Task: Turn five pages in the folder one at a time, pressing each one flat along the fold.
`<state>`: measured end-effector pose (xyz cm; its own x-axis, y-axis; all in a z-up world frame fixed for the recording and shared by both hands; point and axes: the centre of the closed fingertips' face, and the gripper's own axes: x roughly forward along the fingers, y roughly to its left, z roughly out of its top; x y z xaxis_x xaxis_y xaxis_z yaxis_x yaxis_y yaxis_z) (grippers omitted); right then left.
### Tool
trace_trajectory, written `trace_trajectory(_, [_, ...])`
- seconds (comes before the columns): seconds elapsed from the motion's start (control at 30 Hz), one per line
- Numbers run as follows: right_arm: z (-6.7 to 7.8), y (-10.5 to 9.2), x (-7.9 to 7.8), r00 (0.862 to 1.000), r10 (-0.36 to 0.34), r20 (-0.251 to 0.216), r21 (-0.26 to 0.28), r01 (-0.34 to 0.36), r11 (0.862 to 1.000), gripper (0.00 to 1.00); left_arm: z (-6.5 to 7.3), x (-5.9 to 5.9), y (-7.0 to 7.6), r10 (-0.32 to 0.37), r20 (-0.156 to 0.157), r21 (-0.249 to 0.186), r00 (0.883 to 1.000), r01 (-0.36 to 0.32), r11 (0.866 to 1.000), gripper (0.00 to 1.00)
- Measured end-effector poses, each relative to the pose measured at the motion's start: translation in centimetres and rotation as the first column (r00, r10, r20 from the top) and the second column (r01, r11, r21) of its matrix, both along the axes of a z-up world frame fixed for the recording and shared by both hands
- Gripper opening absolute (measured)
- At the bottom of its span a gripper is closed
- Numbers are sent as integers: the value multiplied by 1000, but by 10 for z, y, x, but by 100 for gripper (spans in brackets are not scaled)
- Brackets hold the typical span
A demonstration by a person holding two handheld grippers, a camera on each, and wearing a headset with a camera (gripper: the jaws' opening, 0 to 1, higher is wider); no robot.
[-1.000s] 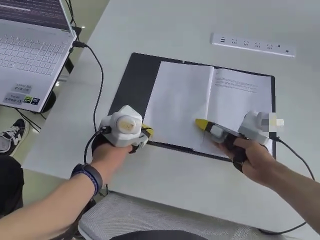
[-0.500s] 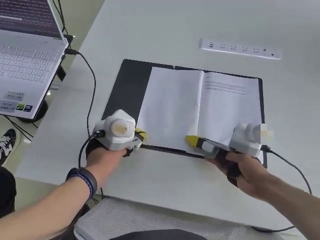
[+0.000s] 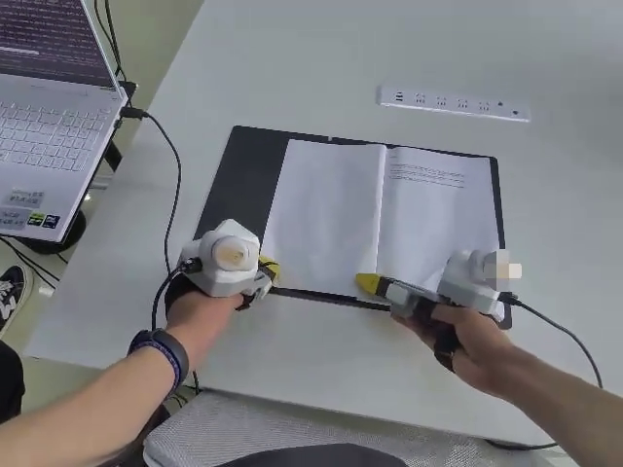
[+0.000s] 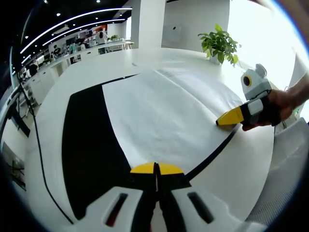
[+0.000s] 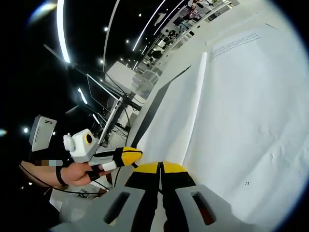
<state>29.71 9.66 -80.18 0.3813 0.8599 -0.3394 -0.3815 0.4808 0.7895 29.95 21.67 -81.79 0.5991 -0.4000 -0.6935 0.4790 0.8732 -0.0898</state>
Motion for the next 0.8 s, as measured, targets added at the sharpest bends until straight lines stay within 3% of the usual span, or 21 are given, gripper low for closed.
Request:
trace_trajectory(0.37, [1,-1,-4,999,-44,6,-22,44,999,0,1,-2,-3,-11,-22,15,1000,11,1000,2])
trace_trajectory(0.43, [4,-2,-8,999,-40,14,-24,40,999,2,3,-6,-9,-4,-50,-29,999,2,1000,9])
trace_trajectory(0.53, [8,-5,-14,999,-28,34,-32,29,999,8,9,-7,-10,-23,-31,-8,999,22,1000,14])
trace_trajectory(0.67, [14,-20,-17,997,-42,62,-42,45,998,12,20,-11,-14,-33,-20,-13,999,33,999,20])
trace_trajectory(0.8, [19,-35,-18,995,-51,87,-69,57,996,18,33,-12,-15,-36,11,-29,999,37,999,23])
